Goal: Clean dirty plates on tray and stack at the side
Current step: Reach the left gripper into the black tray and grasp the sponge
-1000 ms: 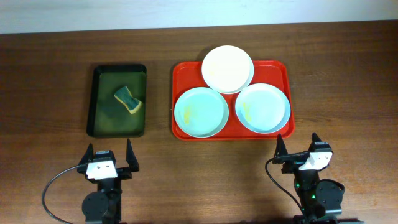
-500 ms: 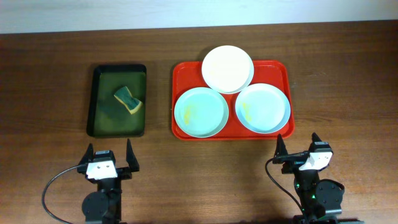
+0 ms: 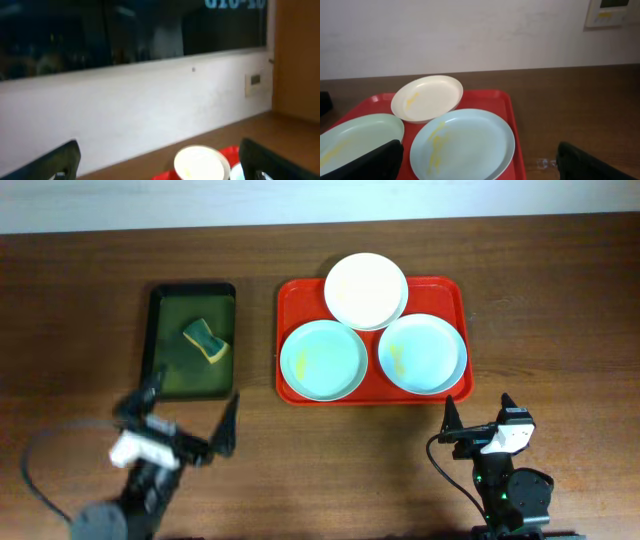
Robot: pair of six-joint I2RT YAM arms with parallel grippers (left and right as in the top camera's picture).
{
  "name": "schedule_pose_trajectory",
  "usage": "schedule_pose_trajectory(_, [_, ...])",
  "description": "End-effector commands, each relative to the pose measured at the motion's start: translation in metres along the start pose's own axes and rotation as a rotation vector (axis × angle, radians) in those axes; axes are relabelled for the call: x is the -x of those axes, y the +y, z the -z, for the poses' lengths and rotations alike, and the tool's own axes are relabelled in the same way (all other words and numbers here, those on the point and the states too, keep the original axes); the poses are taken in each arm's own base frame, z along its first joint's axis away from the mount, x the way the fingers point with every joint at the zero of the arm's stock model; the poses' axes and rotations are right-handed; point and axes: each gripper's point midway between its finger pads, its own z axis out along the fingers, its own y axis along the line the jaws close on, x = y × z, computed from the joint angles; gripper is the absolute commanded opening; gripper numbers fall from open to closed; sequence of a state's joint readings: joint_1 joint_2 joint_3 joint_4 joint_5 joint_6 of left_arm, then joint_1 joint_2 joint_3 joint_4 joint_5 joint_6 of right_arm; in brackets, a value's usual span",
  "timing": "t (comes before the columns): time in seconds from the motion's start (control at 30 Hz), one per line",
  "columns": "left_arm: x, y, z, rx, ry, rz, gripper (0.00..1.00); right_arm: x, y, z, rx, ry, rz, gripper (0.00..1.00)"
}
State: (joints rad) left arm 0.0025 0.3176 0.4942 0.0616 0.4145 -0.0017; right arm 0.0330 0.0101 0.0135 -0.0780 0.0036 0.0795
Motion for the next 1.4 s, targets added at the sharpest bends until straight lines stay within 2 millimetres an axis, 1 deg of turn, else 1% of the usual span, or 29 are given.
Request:
schedule_pose_trajectory(0.0, [-0.020, -0.021, -0.059, -0.310, 0.284, 0.105, 0.99, -0.003, 0.000, 0.000, -0.003, 0.005, -0.010, 0.98])
schedule_pose_trajectory(0.07, [-0.024, -0.041, -0.088, -0.569, 0.331, 0.218, 0.99, -0.003, 0.000, 0.000, -0.003, 0.005, -0.010, 0.98])
schedule_pose_trajectory(0.1, [-0.024, -0.044, -0.099, -0.641, 0.327, 0.243, 0.99, -0.003, 0.000, 0.000, -0.003, 0.005, -0.010, 0.98])
schedule_pose_trajectory(0.13, [-0.027, -0.039, -0.113, -0.655, 0.350, 0.292, 0.99, -0.003, 0.000, 0.000, -0.003, 0.005, -0.010, 0.98])
schedule_pose_trajectory(0.17, [-0.043, -0.017, -0.140, -0.527, 0.459, 0.435, 0.99, -0.003, 0.000, 0.000, -0.003, 0.005, -0.010, 0.98])
schedule_pose_trajectory(0.2, [-0.064, 0.008, -0.156, -0.360, 0.567, 0.483, 0.99, -0.003, 0.000, 0.000, -0.003, 0.005, -0.010, 0.98])
schedule_pose_trajectory(0.23, [-0.097, 0.053, -0.160, -0.058, 0.738, 0.462, 0.99, -0.003, 0.000, 0.000, -0.003, 0.005, -0.010, 0.98])
schedule_pose_trajectory(0.27, [-0.115, 0.089, -0.148, 0.179, 0.860, 0.395, 0.99, -0.003, 0.000, 0.000, -0.003, 0.005, -0.010, 0.99])
schedule_pose_trajectory(0.3, [-0.123, 0.113, -0.138, 0.335, 0.925, 0.327, 0.99, -0.003, 0.000, 0.000, -0.003, 0.005, -0.010, 0.98])
schedule_pose_trajectory(0.33, [-0.127, 0.125, -0.133, 0.403, 0.944, 0.295, 0.99, -0.003, 0.000, 0.000, -0.003, 0.005, -0.010, 0.98])
schedule_pose_trajectory(0.47, [-0.156, 0.128, -0.128, 0.428, 1.032, 0.301, 0.99, -0.003, 0.000, 0.000, -0.003, 0.005, -0.010, 0.99])
schedule_pose_trajectory(0.53, [-0.175, 0.141, -0.127, 0.540, 1.037, 0.435, 0.99, -0.003, 0.000, 0.000, -0.003, 0.005, -0.010, 0.98])
schedule_pose_trajectory(0.57, [-0.193, 0.152, -0.125, 0.636, 1.032, 0.560, 0.99, -0.003, 0.000, 0.000, -0.003, 0.005, -0.010, 0.98])
schedule_pose_trajectory(0.6, [-0.209, 0.158, -0.125, 0.681, 1.040, 0.615, 0.99, -0.003, 0.000, 0.000, -0.003, 0.005, -0.010, 0.98])
schedule_pose_trajectory(0.63, [-0.232, 0.163, -0.127, 0.716, 1.057, 0.663, 0.99, -0.003, 0.000, 0.000, -0.003, 0.005, -0.010, 0.98])
schedule_pose_trajectory(0.67, [-0.257, 0.160, -0.126, 0.720, 1.110, 0.676, 0.99, -0.003, 0.000, 0.000, -0.003, 0.005, -0.010, 0.98])
schedule_pose_trajectory(0.73, [-0.293, 0.155, -0.125, 0.720, 1.178, 0.680, 0.99, -0.003, 0.000, 0.000, -0.003, 0.005, -0.010, 0.98])
schedule_pose_trajectory(0.77, [-0.307, 0.154, -0.125, 0.721, 1.196, 0.681, 0.96, -0.003, 0.000, 0.000, -0.003, 0.005, -0.010, 0.98])
schedule_pose_trajectory(0.83, [-0.338, 0.154, -0.123, 0.747, 1.229, 0.702, 0.72, -0.003, 0.000, 0.000, -0.003, 0.005, -0.010, 0.98])
schedule_pose_trajectory(0.87, [-0.350, 0.153, -0.120, 0.783, 1.236, 0.745, 0.72, -0.003, 0.000, 0.000, -0.003, 0.005, -0.010, 0.98])
schedule_pose_trajectory(0.93, [-0.366, 0.152, -0.118, 0.808, 1.249, 0.758, 0.72, -0.003, 0.000, 0.000, -0.003, 0.005, -0.010, 0.98])
schedule_pose_trajectory(1.03, [-0.393, 0.150, -0.104, 0.869, 1.306, 0.771, 0.75, -0.003, 0.000, 0.000, -0.003, 0.005, -0.010, 0.98])
schedule_pose_trajectory(1.13, [-0.403, 0.149, -0.099, 0.894, 1.320, 0.780, 0.77, -0.003, 0.000, 0.000, -0.003, 0.005, -0.010, 0.98])
schedule_pose_trajectory(1.17, [-0.402, 0.154, -0.097, 0.916, 1.317, 0.758, 0.68, -0.003, 0.000, 0.000, -0.003, 0.005, -0.010, 0.98])
schedule_pose_trajectory(1.2, [-0.402, 0.159, -0.094, 0.945, 1.313, 0.729, 0.50, -0.003, 0.000, 0.000, -0.003, 0.005, -0.010, 0.98])
schedule_pose_trajectory(1.23, [-0.401, 0.161, -0.092, 0.958, 1.314, 0.716, 0.24, -0.003, 0.000, 0.000, -0.003, 0.005, -0.010, 0.98])
schedule_pose_trajectory(1.27, [-0.401, 0.161, -0.092, 0.958, 1.314, 0.716, 0.10, -0.003, 0.000, 0.000, -0.003, 0.005, -0.010, 0.98])
schedule_pose_trajectory(1.3, [-0.401, 0.161, -0.092, 0.958, 1.314, 0.716, 0.00, -0.003, 0.000, 0.000, -0.003, 0.005, -0.010, 0.99])
schedule_pose_trajectory(1.37, [-0.401, 0.161, -0.092, 0.957, 1.315, 0.716, 0.01, -0.003, 0.000, 0.000, -0.003, 0.005, -0.010, 0.98])
